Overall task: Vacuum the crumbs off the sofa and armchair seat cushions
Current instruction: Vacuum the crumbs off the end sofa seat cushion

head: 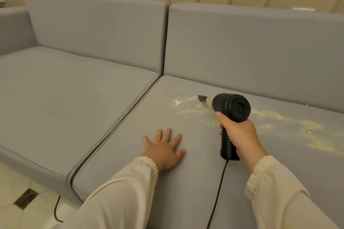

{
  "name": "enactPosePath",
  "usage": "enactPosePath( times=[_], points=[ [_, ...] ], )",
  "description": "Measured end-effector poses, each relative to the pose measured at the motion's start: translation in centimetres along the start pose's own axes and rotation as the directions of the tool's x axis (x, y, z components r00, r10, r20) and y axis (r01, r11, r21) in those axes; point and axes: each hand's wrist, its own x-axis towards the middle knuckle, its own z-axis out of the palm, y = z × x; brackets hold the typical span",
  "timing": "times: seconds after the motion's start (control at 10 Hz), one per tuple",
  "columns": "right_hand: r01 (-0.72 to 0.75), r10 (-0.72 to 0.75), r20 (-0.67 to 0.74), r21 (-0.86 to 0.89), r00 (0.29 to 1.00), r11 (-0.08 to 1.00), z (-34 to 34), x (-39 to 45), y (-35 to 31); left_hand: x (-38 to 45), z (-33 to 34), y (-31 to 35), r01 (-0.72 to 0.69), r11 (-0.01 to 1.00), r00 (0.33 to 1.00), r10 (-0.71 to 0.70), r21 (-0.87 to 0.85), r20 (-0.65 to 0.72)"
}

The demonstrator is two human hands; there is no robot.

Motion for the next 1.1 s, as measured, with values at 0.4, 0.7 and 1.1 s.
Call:
enactPosePath(
  times=[0.4,0.7,1.1],
  points=[
    [0.017,-0.015,0.055,-0.036,0.998,0.999,0.0,-1.1,-0.6,0.0,-0.1,-1.1,-0.028,1.0,1.0,0.028,-0.002,-0.011],
    [0.004,0.007,0.136,-0.079,0.991,0.997,0.5,-2.2,-0.3,0.0,-0.1,-0.7,-0.015,1.0,1.0,0.015,0.014,0.001],
    [0.016,-0.011,0.13,-0.032,0.991,0.999,3.6,-1.0,-0.2,0.0,-0.2,-0.5,-0.007,1.0,1.0,0.007,0.026,0.0]
  ],
)
